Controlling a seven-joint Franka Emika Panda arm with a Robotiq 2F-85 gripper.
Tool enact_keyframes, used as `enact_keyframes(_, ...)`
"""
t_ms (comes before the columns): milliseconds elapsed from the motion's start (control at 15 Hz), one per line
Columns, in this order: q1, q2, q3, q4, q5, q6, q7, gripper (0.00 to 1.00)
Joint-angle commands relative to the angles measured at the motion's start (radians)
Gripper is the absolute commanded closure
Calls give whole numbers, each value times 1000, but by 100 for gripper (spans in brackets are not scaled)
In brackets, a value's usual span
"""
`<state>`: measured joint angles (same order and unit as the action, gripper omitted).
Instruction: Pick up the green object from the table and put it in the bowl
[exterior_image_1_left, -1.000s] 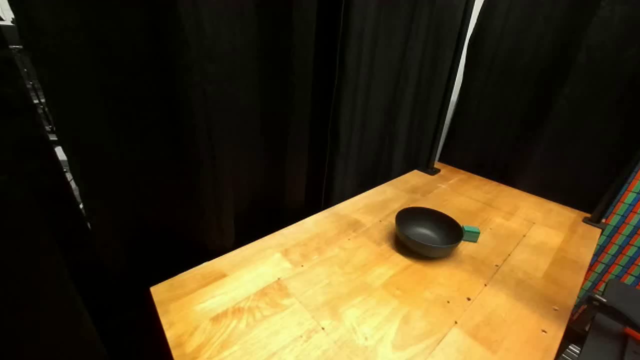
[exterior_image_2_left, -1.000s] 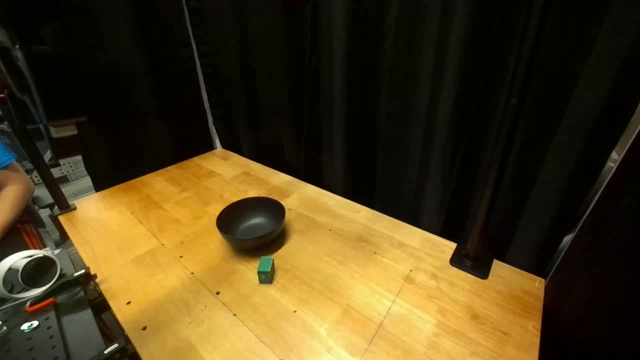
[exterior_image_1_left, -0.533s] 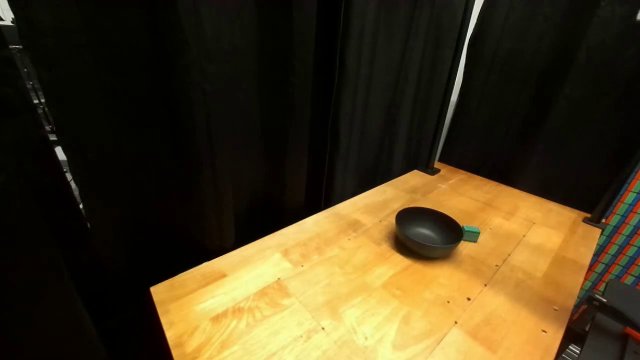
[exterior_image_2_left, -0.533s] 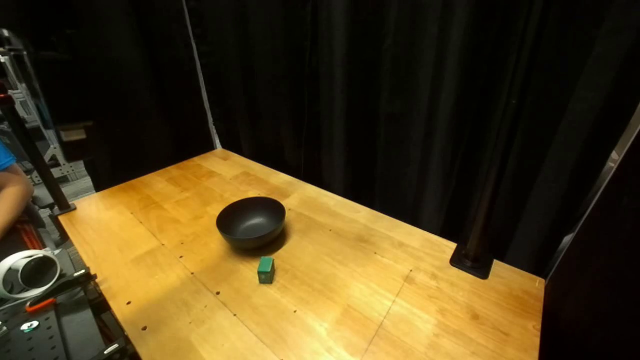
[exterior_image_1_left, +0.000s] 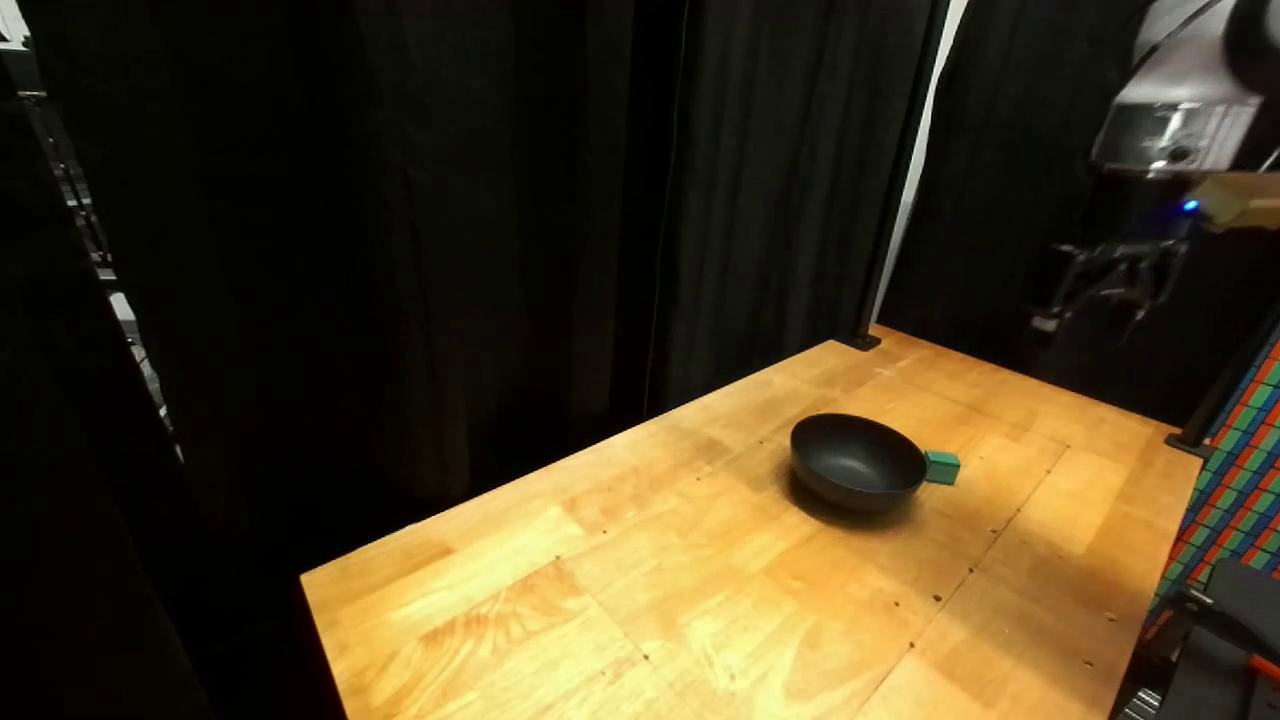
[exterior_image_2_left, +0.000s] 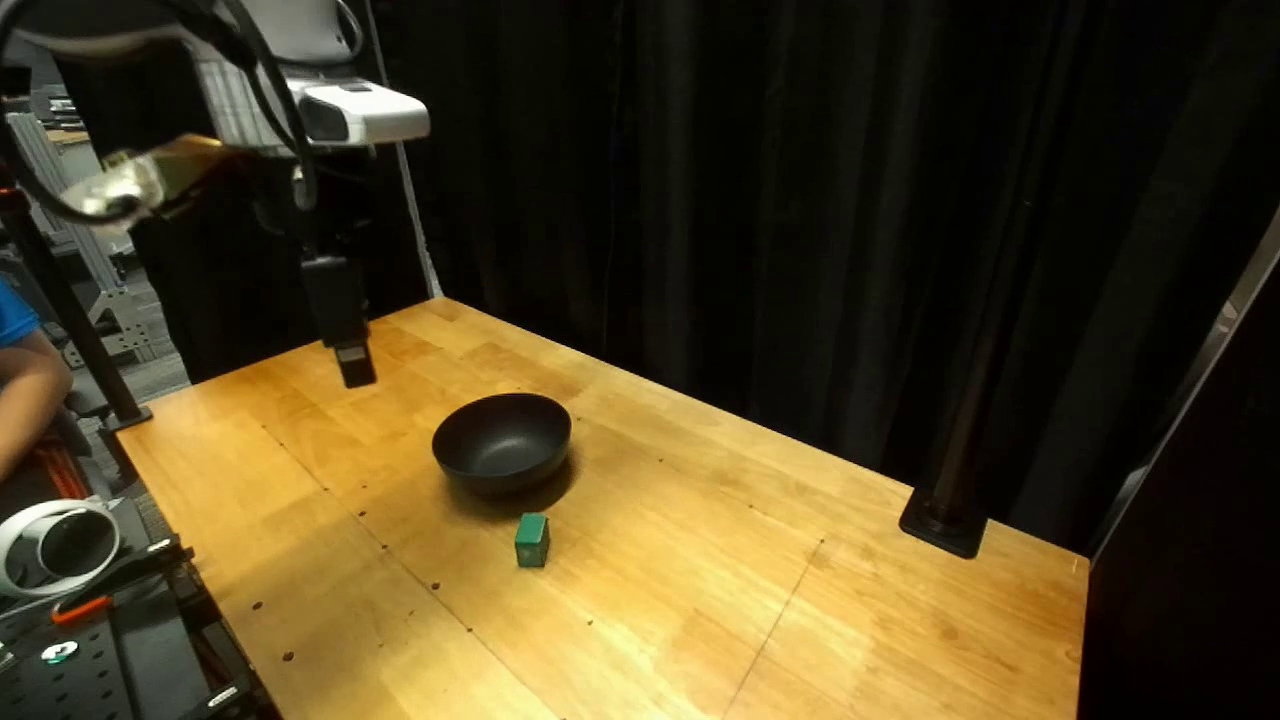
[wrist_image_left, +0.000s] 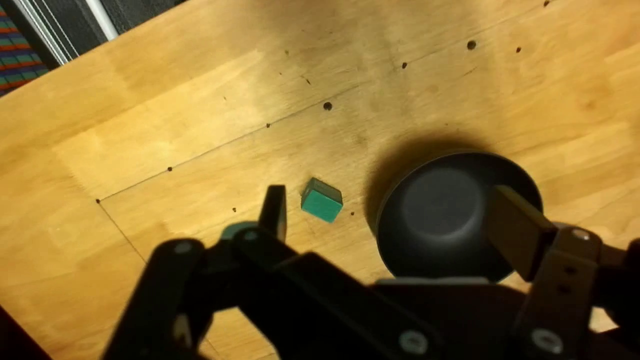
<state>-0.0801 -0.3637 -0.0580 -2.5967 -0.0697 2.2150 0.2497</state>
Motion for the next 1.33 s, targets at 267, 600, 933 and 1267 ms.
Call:
enact_keyframes(267, -70, 392, 20, 147, -103, 195, 333, 0)
enact_keyframes(600, -59, 578, -60, 257, -40, 247, 280, 0)
enact_keyframes(933, -64, 714, -69, 339, 137, 297, 207, 0)
enact_keyframes(1267, -60, 804, -76, 398, 231, 289, 174, 0)
